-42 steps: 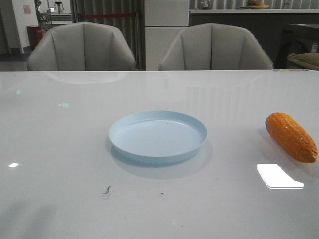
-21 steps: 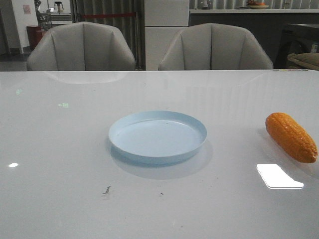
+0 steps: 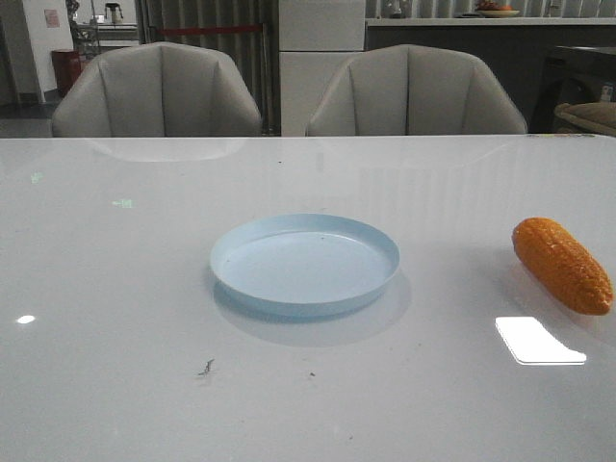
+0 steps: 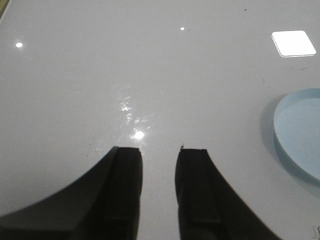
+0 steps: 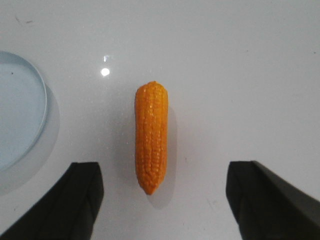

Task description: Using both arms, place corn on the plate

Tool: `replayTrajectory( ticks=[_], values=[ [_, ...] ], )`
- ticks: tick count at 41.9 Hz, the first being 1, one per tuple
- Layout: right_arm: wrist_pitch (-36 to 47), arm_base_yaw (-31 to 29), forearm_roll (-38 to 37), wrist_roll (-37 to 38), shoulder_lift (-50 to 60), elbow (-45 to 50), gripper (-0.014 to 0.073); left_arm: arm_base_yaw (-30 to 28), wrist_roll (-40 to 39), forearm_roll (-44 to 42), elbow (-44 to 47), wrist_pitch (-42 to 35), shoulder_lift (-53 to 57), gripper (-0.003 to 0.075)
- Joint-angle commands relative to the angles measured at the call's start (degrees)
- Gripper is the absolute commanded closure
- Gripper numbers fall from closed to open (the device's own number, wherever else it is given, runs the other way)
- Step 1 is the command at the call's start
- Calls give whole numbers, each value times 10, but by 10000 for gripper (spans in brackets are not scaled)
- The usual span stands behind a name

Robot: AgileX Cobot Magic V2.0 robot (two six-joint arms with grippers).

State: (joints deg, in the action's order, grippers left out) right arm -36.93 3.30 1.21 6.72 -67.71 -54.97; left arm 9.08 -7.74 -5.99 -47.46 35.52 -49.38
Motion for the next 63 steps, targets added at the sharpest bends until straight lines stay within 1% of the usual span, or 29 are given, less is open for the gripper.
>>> replayTrajectory(
  ticks=[1,6,12,16,19,31,42,53,57,63],
  values=[
    [-3,0,-6,-2,-51,-80,-21,0,-7,2,-15,-49,5,462],
    [-71,0,-7,-2,-149,-168,-21,0,-7,2,-15,-47,5,463],
    [-130,0,-8,-2,-255,-256,-21,0,-7,4,-15,-47,5,462],
    [-153,0,-6,-2,-316,-299,-21,0,-7,4,-15,-41,5,463],
    [-156,0,-4,-2,-349,-316,-21,0,-7,4,-15,-34,5,462],
    [-167,12,17,-5,-422,-322,-21,0,-7,4,-15,-31,5,463],
    [-155,34,18,-5,-449,-322,-21,0,-7,4,-15,-31,5,463],
    [-156,34,0,-5,-467,-322,-17,0,-7,4,-15,-16,5,463],
    [-159,34,0,-5,-467,-322,36,0,-7,4,-15,-6,5,463],
    [-159,34,0,-5,-467,-322,215,0,-7,4,-15,-6,5,463]
  ],
)
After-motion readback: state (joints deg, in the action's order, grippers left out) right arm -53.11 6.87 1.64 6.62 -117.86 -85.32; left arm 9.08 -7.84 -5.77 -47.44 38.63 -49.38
